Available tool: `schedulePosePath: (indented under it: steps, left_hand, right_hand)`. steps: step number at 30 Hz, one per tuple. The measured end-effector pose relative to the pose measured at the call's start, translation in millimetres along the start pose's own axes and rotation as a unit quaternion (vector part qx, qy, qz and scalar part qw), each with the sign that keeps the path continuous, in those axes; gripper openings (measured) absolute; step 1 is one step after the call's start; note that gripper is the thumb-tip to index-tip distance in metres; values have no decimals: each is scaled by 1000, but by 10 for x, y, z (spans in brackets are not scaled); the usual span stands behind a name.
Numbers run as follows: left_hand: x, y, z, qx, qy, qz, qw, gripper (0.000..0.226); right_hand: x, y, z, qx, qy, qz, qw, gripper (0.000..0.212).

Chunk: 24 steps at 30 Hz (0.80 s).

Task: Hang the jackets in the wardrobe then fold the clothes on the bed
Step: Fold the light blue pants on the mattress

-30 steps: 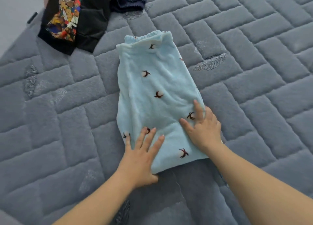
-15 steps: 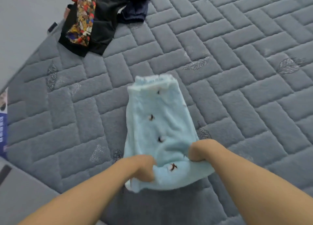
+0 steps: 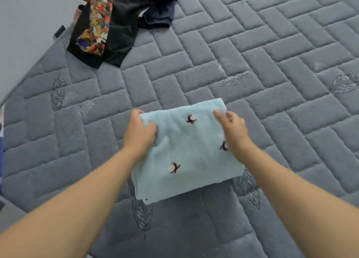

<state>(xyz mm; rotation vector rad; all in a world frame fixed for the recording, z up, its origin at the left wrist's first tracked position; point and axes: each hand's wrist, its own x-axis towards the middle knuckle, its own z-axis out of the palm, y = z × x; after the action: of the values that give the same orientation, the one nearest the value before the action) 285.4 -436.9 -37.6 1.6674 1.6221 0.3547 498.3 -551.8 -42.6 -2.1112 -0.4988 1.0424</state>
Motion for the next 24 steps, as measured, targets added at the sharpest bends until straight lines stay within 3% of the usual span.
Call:
schedulePosePath:
  steps: [2, 5, 8, 10, 16, 24]
  left_hand:
    - [-24, -98, 252, 39, 26, 21, 999, 50]
    - [22, -244, 625, 31, 10, -29, 999, 79]
    - [222, -380, 897, 59, 36, -96, 993, 79]
    - [363, -453, 1009, 96, 57, -111, 988, 74]
    - [489, -599, 1128, 110, 108, -80, 985, 80]
    - [544, -627, 1140, 112, 90, -87, 986, 83]
  right_hand:
    - [93, 95, 358, -121, 30, 28, 992, 87]
    - [249, 304, 709, -193, 112, 72, 972, 81]
    - [422, 544, 914, -245, 229, 44, 941, 82]
    - [534, 643, 1030, -253, 263, 30, 931, 87]
    - [699, 700, 1181, -262, 291, 18, 920, 82]
    - [725, 710, 1199, -279, 296, 15, 914, 81]
